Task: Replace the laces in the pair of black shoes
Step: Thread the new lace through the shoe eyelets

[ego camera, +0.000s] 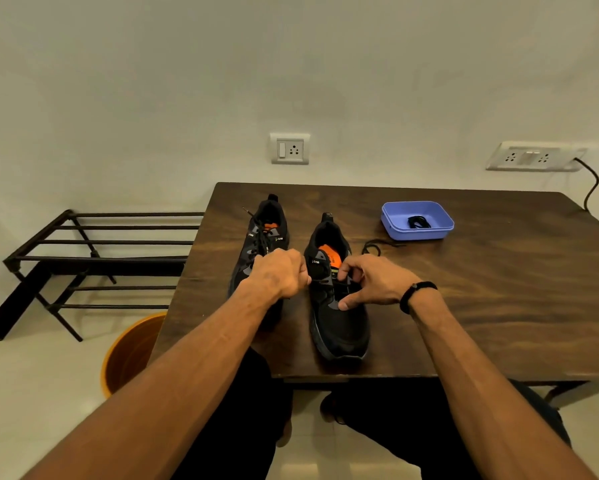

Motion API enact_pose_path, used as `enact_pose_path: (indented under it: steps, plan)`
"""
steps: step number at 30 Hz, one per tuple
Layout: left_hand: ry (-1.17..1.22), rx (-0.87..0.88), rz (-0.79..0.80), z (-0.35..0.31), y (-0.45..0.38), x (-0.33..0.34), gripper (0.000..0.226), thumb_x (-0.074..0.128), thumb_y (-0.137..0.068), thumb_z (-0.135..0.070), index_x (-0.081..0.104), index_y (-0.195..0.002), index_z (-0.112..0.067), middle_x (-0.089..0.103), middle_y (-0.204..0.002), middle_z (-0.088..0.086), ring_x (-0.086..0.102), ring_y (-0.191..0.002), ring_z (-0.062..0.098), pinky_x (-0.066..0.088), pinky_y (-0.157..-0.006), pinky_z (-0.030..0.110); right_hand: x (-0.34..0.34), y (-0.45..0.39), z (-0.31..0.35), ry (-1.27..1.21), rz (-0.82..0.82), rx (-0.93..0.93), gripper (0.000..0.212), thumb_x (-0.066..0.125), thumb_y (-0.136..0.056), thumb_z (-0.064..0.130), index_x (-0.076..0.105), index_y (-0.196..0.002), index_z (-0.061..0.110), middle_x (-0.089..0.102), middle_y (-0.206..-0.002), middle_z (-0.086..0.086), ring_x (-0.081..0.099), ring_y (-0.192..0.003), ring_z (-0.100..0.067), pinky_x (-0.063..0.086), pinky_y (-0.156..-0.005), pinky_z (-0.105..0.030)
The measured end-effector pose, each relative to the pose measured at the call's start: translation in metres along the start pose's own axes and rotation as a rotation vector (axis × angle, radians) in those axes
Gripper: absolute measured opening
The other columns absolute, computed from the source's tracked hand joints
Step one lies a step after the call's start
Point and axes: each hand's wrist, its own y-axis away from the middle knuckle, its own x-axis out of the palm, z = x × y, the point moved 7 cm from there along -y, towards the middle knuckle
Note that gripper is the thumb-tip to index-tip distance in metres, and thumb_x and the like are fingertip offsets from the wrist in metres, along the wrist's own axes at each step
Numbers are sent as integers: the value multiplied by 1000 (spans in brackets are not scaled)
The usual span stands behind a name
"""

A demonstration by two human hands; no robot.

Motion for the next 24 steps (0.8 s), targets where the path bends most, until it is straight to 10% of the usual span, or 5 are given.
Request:
enact_pose_path:
  steps: [5, 15, 24]
  plan:
    - [127, 11, -2, 7, -6, 4, 11, 74, -89, -32, 65, -83, -31, 71, -88, -7, 69, -90, 16, 57, -92, 46, 0, 4, -11, -131, 27, 60, 65, 72, -81, -6, 42, -127, 27, 62, -102, -6, 63, -91, -22, 58, -89, -47]
    - [267, 204, -264, -25, 2, -18, 5, 69, -94, -24, 69, -99, -23, 68, -77, -9, 65, -75, 8, 58, -83, 39, -13, 8, -6, -449, -158, 160, 20, 71, -89, 2, 56, -98, 13, 72, -78, -8, 73, -69, -20, 56, -62, -37]
    - [619, 229, 249, -87, 16, 11, 38, 83, -83, -43, 70, -108, -18, 75, -91, 2, 70, -86, 19, 57, -76, 34, -46, 30, 18, -1473, -16, -61, 19, 62, -96, -1, 67, -114, -1, 74, -106, -22, 76, -89, -24, 64, -82, -36]
